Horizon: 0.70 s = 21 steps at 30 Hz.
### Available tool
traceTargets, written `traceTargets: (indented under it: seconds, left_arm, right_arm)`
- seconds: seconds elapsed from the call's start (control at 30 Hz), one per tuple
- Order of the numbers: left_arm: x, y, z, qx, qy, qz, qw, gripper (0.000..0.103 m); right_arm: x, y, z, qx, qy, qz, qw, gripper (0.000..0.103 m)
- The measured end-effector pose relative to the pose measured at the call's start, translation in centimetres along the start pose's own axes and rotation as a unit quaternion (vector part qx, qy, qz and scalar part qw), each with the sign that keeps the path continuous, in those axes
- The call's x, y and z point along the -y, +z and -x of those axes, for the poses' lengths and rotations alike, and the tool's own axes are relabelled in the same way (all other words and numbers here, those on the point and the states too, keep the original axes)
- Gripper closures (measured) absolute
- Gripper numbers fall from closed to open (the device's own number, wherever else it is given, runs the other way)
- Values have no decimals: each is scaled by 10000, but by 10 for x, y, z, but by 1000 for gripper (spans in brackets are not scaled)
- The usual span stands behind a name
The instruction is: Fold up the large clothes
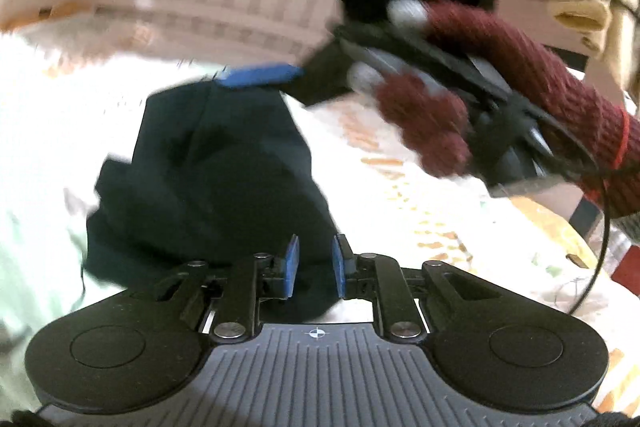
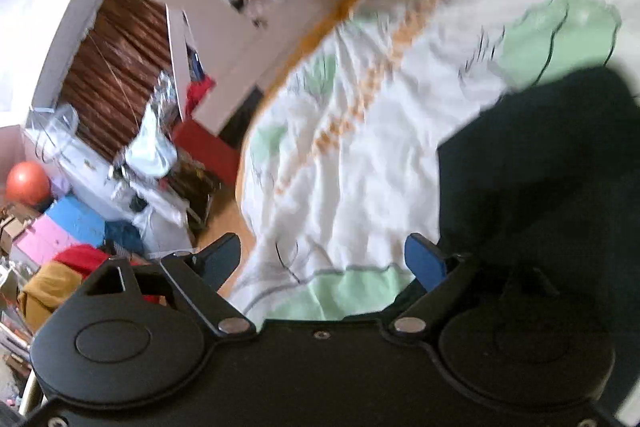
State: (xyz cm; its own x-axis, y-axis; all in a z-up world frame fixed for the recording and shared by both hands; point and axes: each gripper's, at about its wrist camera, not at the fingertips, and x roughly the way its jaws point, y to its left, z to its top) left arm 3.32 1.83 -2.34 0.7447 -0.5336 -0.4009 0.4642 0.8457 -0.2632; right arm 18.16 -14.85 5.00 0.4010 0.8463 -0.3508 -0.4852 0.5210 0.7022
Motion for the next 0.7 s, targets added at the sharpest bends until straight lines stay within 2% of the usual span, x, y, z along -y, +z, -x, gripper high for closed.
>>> traceTargets:
  seconds: [0.13,0.23,0.3,0.4,0.5,0.6,0.63,0.7]
  left_arm:
    - [0,18,-15,176,6,-284,9994,79]
    - [-3,29,-33,231,166,-379,9989,79]
    - [-9,33,-47,133,332,-364,9987,79]
    - [-32,28,-67,-205,771,-307,9963,80]
    - [-69,17,-76,-596,1281,-48,9900,80]
    - [-84,14,-77,-684,1203,336,9898,81]
    - [-83,15,-78,-686,1200,329,9898,81]
    - [-80,17,-80,-691,1237,239,9896,81]
  right_arm:
    - [6,6,41,629,-565,106,9964,10]
    - [17,-2,67,1104,-866,-80,9901,10]
    - [27,-10,76,1290,-1088,-204,9854,10]
    - [40,-17,82,1314,-1452,-226,9804,10]
    - [47,-27,74,1238,-1783,-83,9761,10]
    - [46,-38,73,1106,-2017,213,9730,16]
    - [44,-39,66,1033,-2076,362,9721,18]
    - [38,-39,51,884,-2170,693,9697,28]
